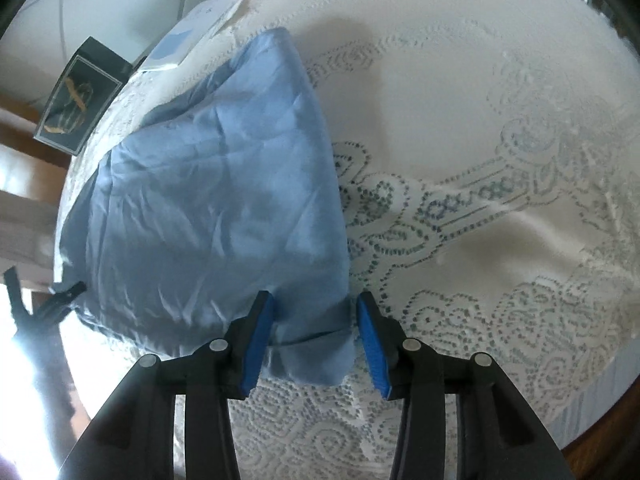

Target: Fold clothes

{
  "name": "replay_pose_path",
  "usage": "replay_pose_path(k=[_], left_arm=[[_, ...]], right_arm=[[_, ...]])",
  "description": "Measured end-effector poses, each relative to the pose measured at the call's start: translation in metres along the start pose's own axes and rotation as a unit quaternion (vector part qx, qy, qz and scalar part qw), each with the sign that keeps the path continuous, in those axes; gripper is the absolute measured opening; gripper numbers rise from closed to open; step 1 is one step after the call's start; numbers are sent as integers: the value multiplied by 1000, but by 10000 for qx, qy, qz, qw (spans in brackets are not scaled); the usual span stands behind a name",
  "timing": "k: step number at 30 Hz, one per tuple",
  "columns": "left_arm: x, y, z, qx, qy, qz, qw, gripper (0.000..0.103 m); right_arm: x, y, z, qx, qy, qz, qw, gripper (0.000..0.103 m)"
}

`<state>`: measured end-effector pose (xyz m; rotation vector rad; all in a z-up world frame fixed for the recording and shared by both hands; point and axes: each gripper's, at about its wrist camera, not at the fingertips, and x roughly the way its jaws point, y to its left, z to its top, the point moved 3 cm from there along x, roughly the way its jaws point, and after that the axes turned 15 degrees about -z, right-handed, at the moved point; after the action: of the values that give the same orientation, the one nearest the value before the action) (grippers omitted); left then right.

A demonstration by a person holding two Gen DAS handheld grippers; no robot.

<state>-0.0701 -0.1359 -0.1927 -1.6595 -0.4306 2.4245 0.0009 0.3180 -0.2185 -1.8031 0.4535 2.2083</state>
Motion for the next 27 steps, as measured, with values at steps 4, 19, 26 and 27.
replay_pose_path(k=[4, 19, 26, 27], left_arm=[[13, -1, -3, 100, 110, 65, 9999, 79], [1, -2, -4, 82, 16, -83, 9999, 83], [-12, -63, -25, -241, -363, 51, 9990, 83], [-11, -74, -30, -314, -390, 55, 9987, 83]], right_arm=[[5, 5, -1, 15, -48, 6, 10000, 51], [7, 15, 4, 38, 233, 233, 9994, 76], [-28, 16, 33, -760, -271, 391, 9960, 36], [-29, 18, 42, -992, -332, 416, 9936, 31]])
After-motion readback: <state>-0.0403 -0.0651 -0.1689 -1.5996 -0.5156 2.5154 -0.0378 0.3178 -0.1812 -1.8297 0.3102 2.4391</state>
